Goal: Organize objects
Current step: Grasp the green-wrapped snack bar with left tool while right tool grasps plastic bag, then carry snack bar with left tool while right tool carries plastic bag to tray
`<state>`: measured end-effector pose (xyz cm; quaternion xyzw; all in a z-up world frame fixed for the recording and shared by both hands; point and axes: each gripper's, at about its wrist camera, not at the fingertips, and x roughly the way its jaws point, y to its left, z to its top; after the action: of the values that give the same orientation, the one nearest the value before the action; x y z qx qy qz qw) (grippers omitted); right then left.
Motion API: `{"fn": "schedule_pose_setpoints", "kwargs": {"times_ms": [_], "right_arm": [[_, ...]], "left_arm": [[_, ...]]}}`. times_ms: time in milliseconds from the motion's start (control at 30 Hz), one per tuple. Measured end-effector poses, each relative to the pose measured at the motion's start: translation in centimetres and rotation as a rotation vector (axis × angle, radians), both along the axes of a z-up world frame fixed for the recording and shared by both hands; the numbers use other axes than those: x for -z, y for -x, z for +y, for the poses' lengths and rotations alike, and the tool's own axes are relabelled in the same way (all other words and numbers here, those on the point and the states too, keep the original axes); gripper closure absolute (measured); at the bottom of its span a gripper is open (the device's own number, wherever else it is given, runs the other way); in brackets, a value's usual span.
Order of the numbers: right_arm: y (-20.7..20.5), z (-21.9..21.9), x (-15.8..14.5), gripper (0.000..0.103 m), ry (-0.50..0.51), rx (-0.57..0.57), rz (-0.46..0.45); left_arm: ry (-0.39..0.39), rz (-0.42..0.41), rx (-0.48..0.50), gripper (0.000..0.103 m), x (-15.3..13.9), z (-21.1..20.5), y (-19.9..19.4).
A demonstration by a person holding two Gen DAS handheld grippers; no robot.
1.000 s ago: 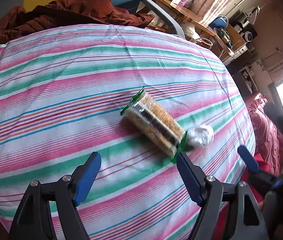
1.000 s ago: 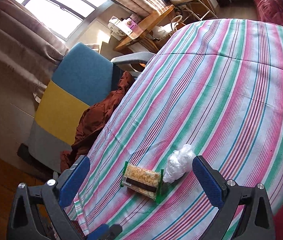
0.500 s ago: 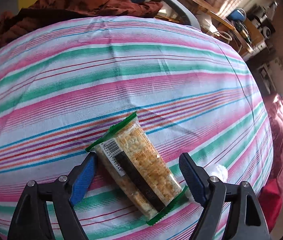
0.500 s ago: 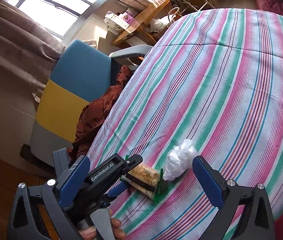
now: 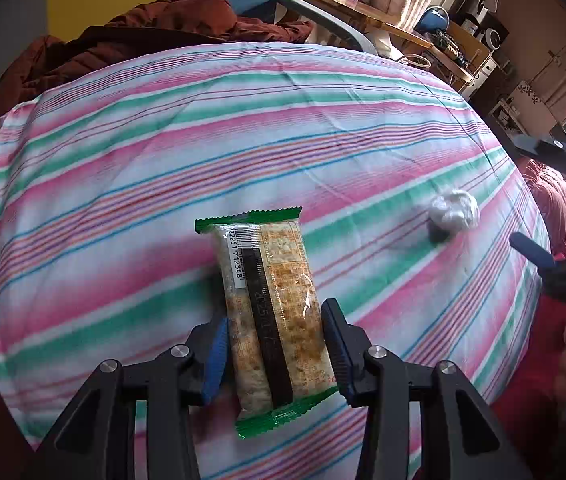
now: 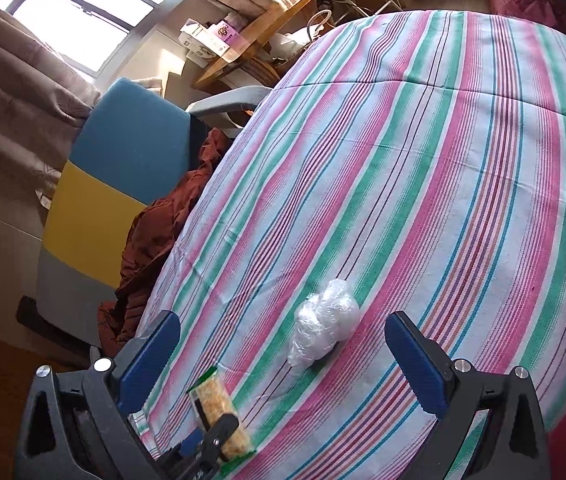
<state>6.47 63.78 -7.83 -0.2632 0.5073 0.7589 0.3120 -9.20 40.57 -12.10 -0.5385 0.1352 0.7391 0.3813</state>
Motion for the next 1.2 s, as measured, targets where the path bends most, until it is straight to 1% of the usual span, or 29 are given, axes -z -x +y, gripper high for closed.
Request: {"fn": "schedule_pose_setpoints", "kwargs": {"times_ms": [67,133,233,267,400,567,600,667,700,733,767,800,900,1000,1100,1200], "right_arm": [[0.4,0.0,0.3,0.001,-0.001,-0.012,-0.032],[0.8,-0.1,0.4,0.003,-0.012,-0.025,-0.071],[1.7,-0.3,0.4,0.011,-0.050,-0.045,-0.135],[2.1,-0.4,0.4,0.015,-0.062,-0.057,-0.157],[3.9,-0.9,1.0,0.023,-0.076,-0.123,-0.245],[6.0,-1.2,1.0,0.023,-0.168,-0.159,-0.364],[6.3,-1.0,1.3,0.023,-0.177,-0.158,-0.395],[6.5,-0.4,2.5,0.023,-0.151,-0.159,-0.436],[6.6,-0.1,3.2,0.029,-0.137,-0.162,-0.460],[6.7,0.1,3.8,0.038,-0.121,-0.171,-0.475],[6.7,0.2,4.1,0.052,-0.111,-0.177,-0.468],[6.6,0.0,3.8,0.059,-0.129,-0.182,-0.453],[7.2,-1.0,3.3,0.059,-0.156,-0.249,-0.420],[8.3,-2.9,1.8,0.059,-0.245,-0.351,-0.363],[9.6,-4.9,1.3,0.059,-0.294,-0.462,-0.352],[10.1,-6.0,0.9,0.059,-0.321,-0.531,-0.337]], "left_arm": [[-0.012,0.019,0.002,0.058,0.0,-2.4,-1.0],[-0.030,0.026,-0.009,0.058,0.0,-4.3,-1.8],[-0.068,0.022,-0.029,0.058,0.1,-6.5,-2.7],[-0.080,0.024,-0.030,0.058,0.1,-7.1,-2.9],[-0.105,0.006,-0.028,0.058,0.2,-7.7,-3.2],[-0.137,-0.005,-0.028,0.058,0.4,-8.5,-3.3],[-0.140,-0.003,-0.027,0.058,0.4,-8.6,-3.3],[-0.146,-0.002,-0.029,0.058,0.5,-8.5,-3.3],[-0.148,-0.001,-0.031,0.058,0.5,-8.6,-3.3],[-0.150,0.003,-0.032,0.058,0.4,-8.8,-3.4],[-0.152,0.009,-0.032,0.058,0.5,-8.8,-3.4],[-0.152,0.017,-0.031,0.058,0.5,-8.7,-3.6],[-0.141,0.048,-0.024,0.058,0.4,-8.6,-4.0],[-0.131,0.084,-0.031,0.058,0.3,-8.8,-4.5],[-0.114,0.113,-0.035,0.058,0.1,-9.0,-5.0],[-0.106,0.128,-0.039,0.058,0.1,-9.3,-5.1]]}}
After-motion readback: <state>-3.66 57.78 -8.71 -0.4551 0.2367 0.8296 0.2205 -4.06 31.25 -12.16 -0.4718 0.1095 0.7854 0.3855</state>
